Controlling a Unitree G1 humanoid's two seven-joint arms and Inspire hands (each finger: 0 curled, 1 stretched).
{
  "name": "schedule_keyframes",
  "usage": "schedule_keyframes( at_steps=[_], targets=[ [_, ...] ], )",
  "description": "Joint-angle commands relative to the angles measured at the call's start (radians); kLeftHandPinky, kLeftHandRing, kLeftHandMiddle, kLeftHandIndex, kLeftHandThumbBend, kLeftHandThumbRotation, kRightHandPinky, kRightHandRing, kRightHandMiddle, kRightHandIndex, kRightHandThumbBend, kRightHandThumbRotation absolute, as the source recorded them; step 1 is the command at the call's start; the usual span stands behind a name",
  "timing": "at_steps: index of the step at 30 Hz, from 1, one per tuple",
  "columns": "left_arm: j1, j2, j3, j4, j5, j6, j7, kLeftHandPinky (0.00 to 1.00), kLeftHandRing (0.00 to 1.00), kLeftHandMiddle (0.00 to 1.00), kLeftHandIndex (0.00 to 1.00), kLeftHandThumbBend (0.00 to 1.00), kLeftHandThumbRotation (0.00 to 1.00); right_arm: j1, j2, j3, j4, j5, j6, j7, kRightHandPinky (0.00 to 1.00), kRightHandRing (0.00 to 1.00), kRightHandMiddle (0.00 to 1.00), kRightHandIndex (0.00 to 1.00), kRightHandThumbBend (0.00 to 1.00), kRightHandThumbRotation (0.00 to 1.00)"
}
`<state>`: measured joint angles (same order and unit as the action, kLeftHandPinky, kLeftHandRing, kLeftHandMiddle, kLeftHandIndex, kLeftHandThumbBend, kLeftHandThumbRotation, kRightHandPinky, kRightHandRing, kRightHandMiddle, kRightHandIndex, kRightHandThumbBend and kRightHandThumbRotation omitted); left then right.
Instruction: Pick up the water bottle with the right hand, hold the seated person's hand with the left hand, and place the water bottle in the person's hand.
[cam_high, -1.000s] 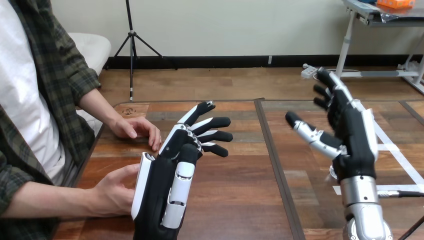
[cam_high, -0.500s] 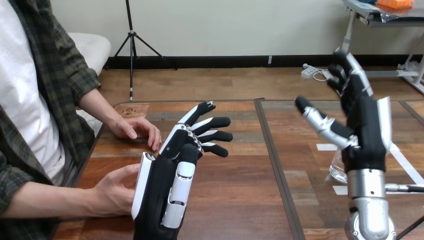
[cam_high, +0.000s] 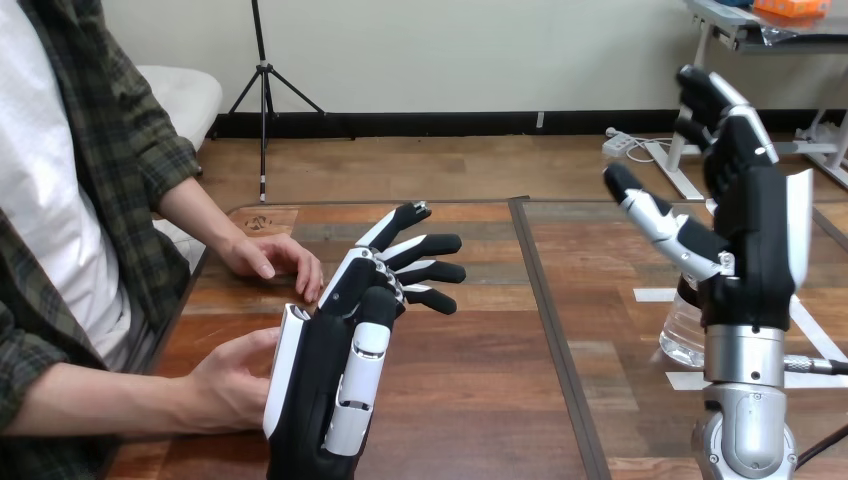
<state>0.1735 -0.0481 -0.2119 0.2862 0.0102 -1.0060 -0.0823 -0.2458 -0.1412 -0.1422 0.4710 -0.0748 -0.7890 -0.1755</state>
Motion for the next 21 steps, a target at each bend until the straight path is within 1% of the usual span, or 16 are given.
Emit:
schedule_keyframes(
  at_steps=[1, 4, 8, 10, 17, 21],
  targets=[
    [-0.058, -0.021, 0.008, 0.002, 0.002, 0.002, 0.003, 0.54, 0.66, 0.74, 0.84, 0.34, 1.00, -0.050, 0.007, -0.034, -0.001, -0.013, -0.003, -0.051, 0.84, 0.90, 0.88, 0.81, 0.62, 0.00],
    [-0.056, -0.022, 0.010, -0.001, 0.008, 0.004, 0.007, 0.54, 0.66, 0.74, 0.84, 0.34, 1.00, -0.057, 0.005, -0.041, 0.013, -0.020, 0.017, -0.077, 0.85, 0.90, 0.88, 0.81, 0.63, 0.00],
    [-0.060, -0.022, 0.012, 0.007, 0.009, -0.006, 0.008, 0.54, 0.66, 0.74, 0.84, 0.34, 1.00, -0.065, -0.001, -0.049, 0.032, -0.021, 0.039, -0.095, 0.88, 0.92, 0.89, 0.81, 0.62, 0.00],
    [-0.061, -0.020, 0.010, 0.008, 0.005, -0.008, 0.006, 0.54, 0.66, 0.74, 0.84, 0.33, 1.00, -0.069, -0.009, -0.052, 0.044, -0.031, 0.052, -0.109, 0.90, 0.93, 0.90, 0.81, 0.62, 0.00],
    [-0.059, -0.019, 0.005, 0.005, -0.011, -0.002, -0.001, 0.54, 0.66, 0.74, 0.84, 0.34, 1.00, -0.084, -0.021, -0.062, 0.082, -0.028, 0.077, -0.128, 0.94, 0.94, 0.91, 0.83, 0.63, 0.00],
    [-0.058, -0.018, 0.006, 0.005, -0.012, -0.003, -0.002, 0.54, 0.66, 0.74, 0.83, 0.34, 0.99, -0.091, -0.041, -0.063, 0.115, -0.053, 0.083, -0.144, 0.95, 0.95, 0.92, 0.85, 0.63, 0.00]
  ],
)
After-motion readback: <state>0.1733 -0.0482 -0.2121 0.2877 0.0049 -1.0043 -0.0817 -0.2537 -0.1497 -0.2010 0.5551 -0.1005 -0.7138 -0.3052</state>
